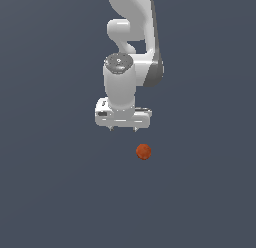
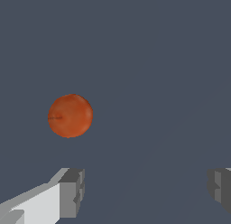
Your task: Pick up the object and move it to a goal position.
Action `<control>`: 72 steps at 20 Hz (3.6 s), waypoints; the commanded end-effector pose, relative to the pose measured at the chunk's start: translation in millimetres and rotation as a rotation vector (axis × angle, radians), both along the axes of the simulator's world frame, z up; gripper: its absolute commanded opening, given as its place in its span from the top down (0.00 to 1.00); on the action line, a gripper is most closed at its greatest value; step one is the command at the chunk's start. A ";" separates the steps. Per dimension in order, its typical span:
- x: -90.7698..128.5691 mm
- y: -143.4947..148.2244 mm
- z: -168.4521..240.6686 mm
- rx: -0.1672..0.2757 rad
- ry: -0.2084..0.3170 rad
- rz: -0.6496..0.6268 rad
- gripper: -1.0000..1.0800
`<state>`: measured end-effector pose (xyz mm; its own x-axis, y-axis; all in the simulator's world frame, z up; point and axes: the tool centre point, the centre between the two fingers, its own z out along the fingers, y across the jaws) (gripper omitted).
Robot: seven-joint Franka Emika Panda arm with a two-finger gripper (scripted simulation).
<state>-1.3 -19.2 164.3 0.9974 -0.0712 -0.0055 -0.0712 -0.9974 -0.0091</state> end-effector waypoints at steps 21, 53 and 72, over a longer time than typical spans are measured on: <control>14.6 16.9 -14.1 -0.023 -0.001 0.114 0.04; 39.2 92.5 -116.4 -0.009 -0.006 0.332 0.04; 37.9 86.4 -112.1 -0.009 -0.006 0.332 1.00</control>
<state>36.4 70.2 48.8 0.9659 0.2587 -0.0033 0.2587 -0.9660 -0.0007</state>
